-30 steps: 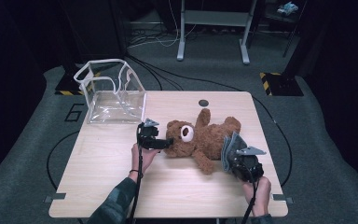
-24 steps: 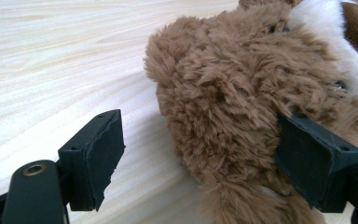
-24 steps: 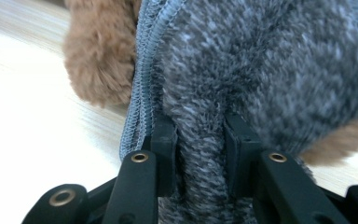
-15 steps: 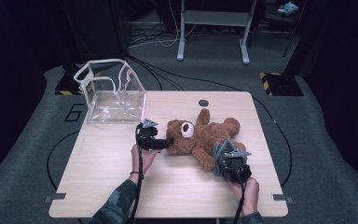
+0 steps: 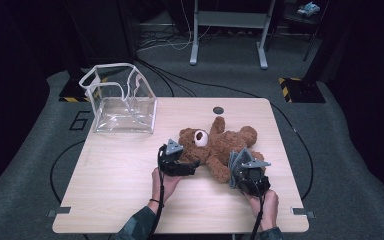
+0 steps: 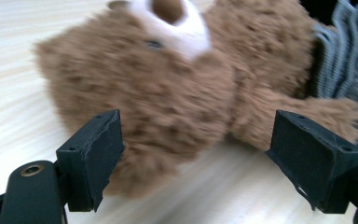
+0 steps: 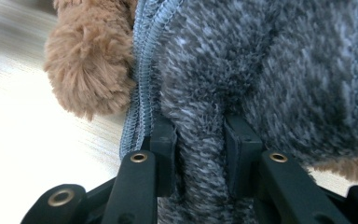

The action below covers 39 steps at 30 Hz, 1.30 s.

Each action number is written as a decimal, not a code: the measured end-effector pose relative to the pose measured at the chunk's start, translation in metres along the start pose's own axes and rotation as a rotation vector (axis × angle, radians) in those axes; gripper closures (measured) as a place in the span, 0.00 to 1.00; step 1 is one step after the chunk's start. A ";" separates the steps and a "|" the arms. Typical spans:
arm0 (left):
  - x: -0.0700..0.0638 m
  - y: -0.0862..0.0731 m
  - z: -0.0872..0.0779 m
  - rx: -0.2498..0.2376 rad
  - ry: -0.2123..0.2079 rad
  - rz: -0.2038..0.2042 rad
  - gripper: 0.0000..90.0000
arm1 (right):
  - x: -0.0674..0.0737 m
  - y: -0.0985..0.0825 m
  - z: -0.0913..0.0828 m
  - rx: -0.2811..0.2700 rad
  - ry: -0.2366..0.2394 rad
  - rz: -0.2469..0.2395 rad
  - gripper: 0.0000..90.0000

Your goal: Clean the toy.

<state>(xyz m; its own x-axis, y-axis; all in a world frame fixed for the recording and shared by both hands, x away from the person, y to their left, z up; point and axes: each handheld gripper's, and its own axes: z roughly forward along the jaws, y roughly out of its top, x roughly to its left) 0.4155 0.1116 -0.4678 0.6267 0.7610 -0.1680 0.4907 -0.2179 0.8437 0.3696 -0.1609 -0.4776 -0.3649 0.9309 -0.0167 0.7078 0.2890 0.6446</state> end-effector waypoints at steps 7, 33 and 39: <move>-0.028 -0.009 0.016 0.039 -0.037 0.047 0.18 | -0.001 -0.001 -0.001 0.001 0.000 -0.001 0.76; -0.087 -0.018 0.062 0.081 0.079 0.156 0.38 | -0.003 -0.001 -0.003 -0.005 0.002 0.013 0.76; -0.082 -0.020 0.061 0.069 0.049 0.163 0.70 | -0.004 -0.003 -0.003 -0.003 -0.003 0.011 0.76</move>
<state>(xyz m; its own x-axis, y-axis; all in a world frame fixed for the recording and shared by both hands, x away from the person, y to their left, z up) 0.3906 0.0162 -0.5021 0.6719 0.7407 -0.0052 0.4266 -0.3812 0.8202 0.3671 -0.1659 -0.4775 -0.3554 0.9346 -0.0120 0.7097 0.2782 0.6473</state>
